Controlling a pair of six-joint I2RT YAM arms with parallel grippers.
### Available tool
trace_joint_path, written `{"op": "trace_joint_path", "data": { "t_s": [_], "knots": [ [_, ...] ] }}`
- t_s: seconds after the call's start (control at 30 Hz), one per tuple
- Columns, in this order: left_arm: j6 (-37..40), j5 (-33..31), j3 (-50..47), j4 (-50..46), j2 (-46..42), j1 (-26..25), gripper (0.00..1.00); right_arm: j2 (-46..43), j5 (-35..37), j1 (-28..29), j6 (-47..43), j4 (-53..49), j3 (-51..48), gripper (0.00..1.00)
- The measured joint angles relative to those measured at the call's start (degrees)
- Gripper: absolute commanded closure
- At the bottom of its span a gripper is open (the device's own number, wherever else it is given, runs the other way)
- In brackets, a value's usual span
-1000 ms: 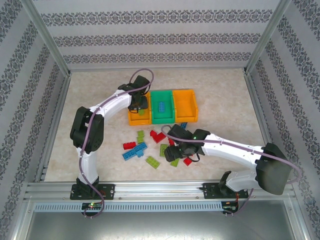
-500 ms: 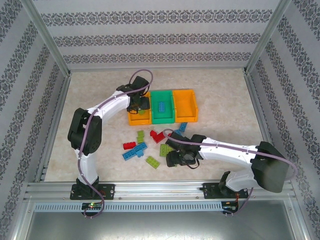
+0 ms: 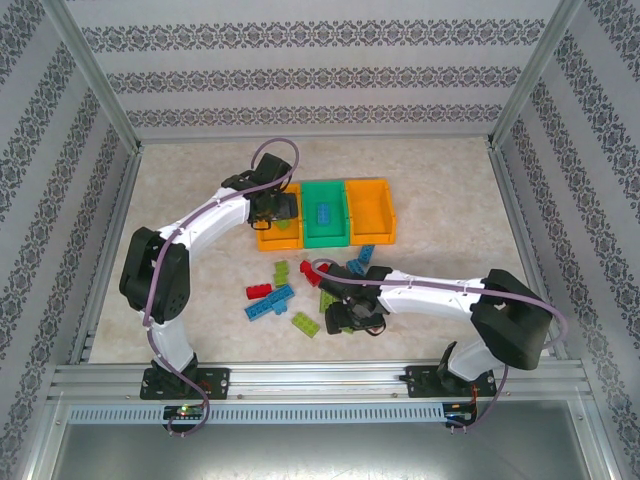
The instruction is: Sort the legos into containers by color
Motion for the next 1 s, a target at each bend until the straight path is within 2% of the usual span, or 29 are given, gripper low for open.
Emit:
{"op": "trace_joint_path", "data": {
  "t_s": [0.17, 0.43, 0.63, 1.0],
  "knots": [
    [0.0, 0.0, -0.9, 0.0, 0.0, 0.0, 0.22, 2.4, 0.0, 0.0, -0.2, -0.2, 1.4, 0.28],
    [-0.2, -0.2, -1.1, 0.0, 0.0, 0.0, 0.22, 5.1, 1.0, 0.0, -0.8, -0.1, 2.2, 0.39],
    [-0.3, -0.2, -2.0, 0.0, -0.2, 0.0, 0.22, 6.0, 2.2, -0.2, -1.9, -1.1, 2.8, 0.54],
    [-0.4, -1.3, -2.6, 0.0, -1.2, 0.0, 0.22, 5.3, 2.8, -0.4, -3.0, -1.9, 2.7, 0.67]
  ]
}}
